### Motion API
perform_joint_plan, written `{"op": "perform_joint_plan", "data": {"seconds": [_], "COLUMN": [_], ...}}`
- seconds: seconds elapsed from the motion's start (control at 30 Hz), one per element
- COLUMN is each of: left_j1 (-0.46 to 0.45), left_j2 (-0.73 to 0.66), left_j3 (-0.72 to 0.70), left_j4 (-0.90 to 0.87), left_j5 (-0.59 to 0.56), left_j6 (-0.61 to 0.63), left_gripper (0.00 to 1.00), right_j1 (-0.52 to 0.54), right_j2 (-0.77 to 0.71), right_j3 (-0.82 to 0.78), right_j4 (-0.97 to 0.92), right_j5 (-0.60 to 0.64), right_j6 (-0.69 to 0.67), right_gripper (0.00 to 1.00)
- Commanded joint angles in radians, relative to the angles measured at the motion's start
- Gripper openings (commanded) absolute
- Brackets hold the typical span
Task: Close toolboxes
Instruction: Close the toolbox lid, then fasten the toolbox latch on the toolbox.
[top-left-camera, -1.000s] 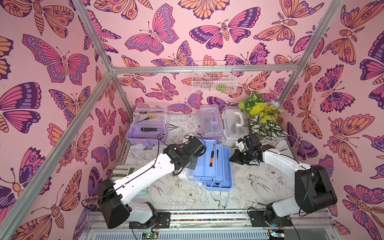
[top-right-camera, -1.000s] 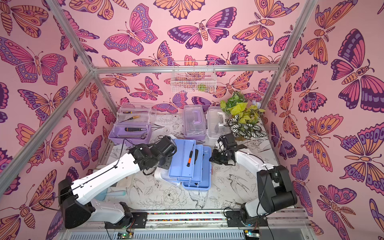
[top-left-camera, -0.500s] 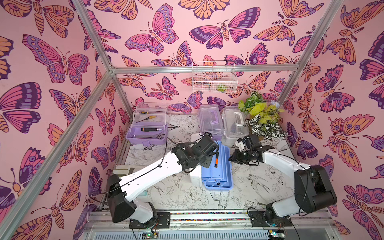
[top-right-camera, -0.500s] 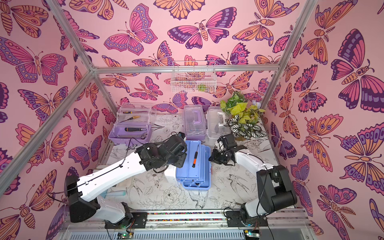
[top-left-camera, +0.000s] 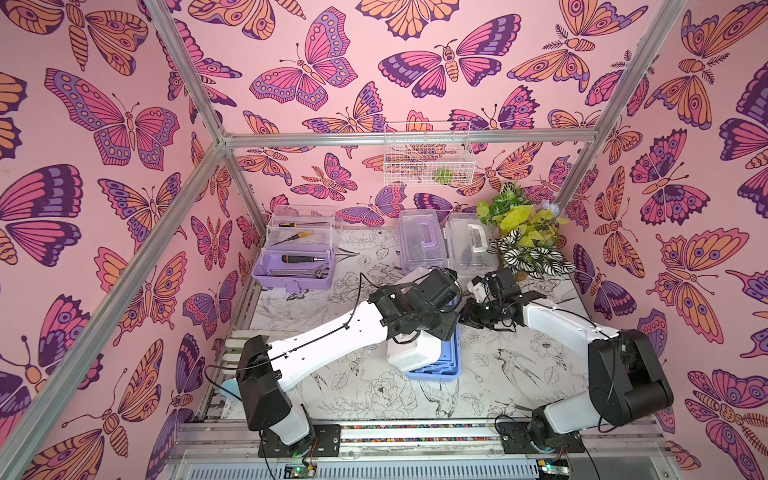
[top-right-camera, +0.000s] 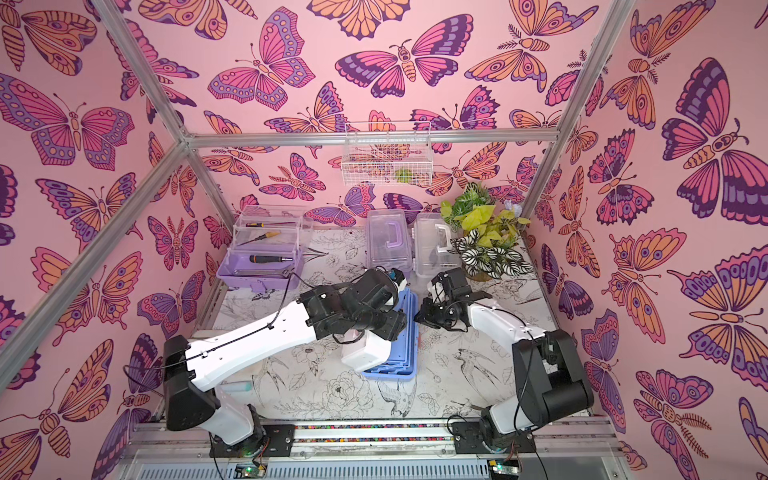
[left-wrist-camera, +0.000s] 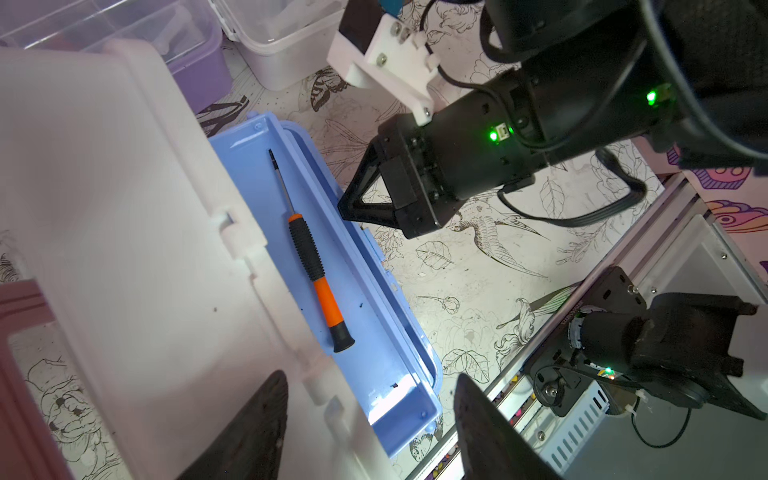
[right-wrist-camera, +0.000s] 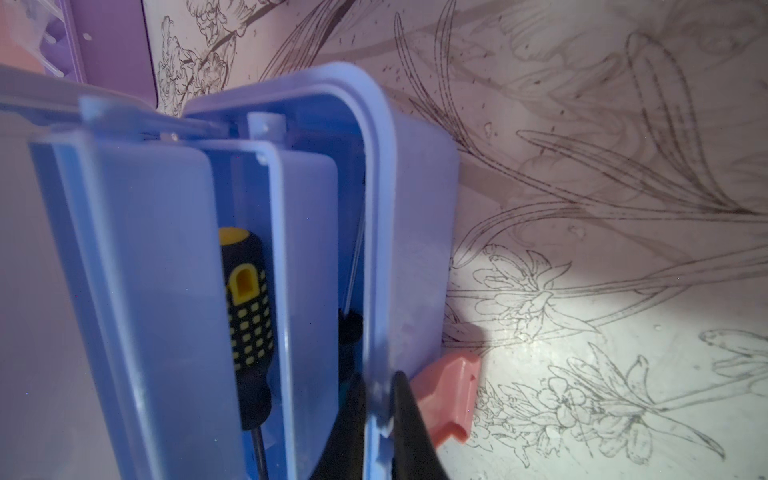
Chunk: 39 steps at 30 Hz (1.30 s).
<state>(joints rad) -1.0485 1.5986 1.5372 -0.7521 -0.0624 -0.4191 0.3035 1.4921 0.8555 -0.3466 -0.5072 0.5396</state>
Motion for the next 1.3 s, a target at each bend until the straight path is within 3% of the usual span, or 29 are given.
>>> {"op": "perform_joint_plan", "data": {"seconds": [0.0,0.13,0.43,0.63,0.83,1.27], "left_j1": [0.002,0.033,0.176,0.218,0.219,0.233], "left_j2": [-0.068,-0.176,-0.302,-0.233,-0.129,0.0], "left_j3": [-0.017,-0.114,-0.331,-0.366,-0.307,-0.263], "left_j4": [-0.029,-0.024,0.053,0.125,0.161,0.081], "left_j5": [-0.027,-0.064,-0.005,0.039,0.075,0.068], "left_j6": [0.035,0.012,-0.073,-0.092,-0.064,-0.033], "left_gripper": [0.77,0.82,0.81,0.83,0.99,0.98], "right_j1": [0.008,0.008,0.008,0.015,0.044,0.15], "right_j2": [0.005,0.008,0.007,-0.016,-0.018,0.04], "right_j3": [-0.01,-0.013,-0.013,-0.009,-0.003,0.078], "right_j4": [-0.012,-0.007,-0.005,-0.027,-0.033,-0.02], "right_j5": [-0.004,-0.002,-0.002,0.007,0.02,0.033], "right_j6": [-0.001,0.003,0.01,0.01,0.016,0.054], "right_gripper": [0.14,0.14,0.14,0.14,0.14,0.16]}}
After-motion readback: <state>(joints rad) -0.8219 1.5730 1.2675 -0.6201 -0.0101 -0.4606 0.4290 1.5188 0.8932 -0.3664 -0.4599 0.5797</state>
